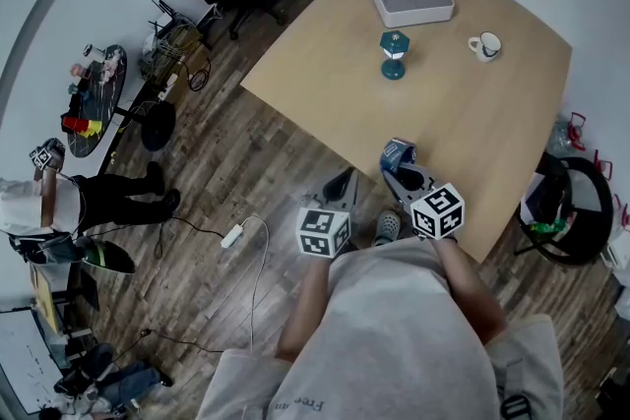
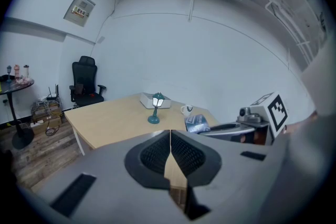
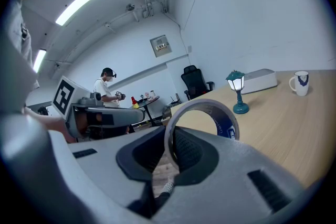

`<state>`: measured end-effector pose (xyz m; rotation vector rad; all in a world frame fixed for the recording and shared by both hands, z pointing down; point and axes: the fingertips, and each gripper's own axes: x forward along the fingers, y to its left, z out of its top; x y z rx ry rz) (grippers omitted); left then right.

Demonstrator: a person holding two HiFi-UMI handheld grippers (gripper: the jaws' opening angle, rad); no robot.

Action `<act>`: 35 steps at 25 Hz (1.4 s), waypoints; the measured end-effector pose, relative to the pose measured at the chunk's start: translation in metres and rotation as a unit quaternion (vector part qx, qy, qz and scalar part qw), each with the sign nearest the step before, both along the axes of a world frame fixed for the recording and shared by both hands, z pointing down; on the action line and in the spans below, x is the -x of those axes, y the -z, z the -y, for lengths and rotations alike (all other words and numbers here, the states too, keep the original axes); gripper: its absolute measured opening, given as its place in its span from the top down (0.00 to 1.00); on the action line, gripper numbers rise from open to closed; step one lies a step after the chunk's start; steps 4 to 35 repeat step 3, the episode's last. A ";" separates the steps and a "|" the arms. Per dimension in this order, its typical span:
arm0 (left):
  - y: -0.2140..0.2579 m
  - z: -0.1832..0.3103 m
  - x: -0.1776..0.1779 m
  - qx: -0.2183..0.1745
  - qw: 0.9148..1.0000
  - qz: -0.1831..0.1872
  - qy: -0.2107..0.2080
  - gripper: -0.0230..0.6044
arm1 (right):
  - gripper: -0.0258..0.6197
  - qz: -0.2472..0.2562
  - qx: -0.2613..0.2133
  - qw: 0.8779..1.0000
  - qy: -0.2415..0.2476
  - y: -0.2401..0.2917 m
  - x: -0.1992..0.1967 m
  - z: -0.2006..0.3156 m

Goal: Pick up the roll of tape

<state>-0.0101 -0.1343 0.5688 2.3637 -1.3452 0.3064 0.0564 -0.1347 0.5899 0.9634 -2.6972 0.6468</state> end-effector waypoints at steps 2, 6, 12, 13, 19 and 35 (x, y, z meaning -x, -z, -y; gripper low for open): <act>-0.002 -0.001 -0.002 0.001 1.000 0.000 -0.001 0.95 | 0.89 -0.002 -0.001 1.000 0.000 -0.001 -0.001 -0.001; -0.002 -0.001 -0.002 0.002 1.000 0.000 -0.002 0.95 | 0.89 -0.003 -0.001 1.000 0.001 -0.002 -0.001 -0.001; -0.002 -0.001 -0.002 0.002 1.000 0.000 -0.002 0.95 | 0.89 -0.003 -0.001 1.000 0.001 -0.002 -0.001 -0.001; -0.002 -0.001 -0.002 0.002 1.000 0.000 -0.002 0.95 | 0.89 -0.003 -0.001 1.000 0.001 -0.002 -0.001 -0.001; -0.002 -0.001 -0.002 0.002 1.000 0.000 -0.002 0.95 | 0.89 -0.003 -0.001 1.000 0.001 -0.002 -0.001 -0.001; -0.002 -0.001 -0.002 0.002 1.000 0.000 -0.002 0.95 | 0.89 -0.003 -0.001 1.000 0.001 -0.002 -0.001 -0.001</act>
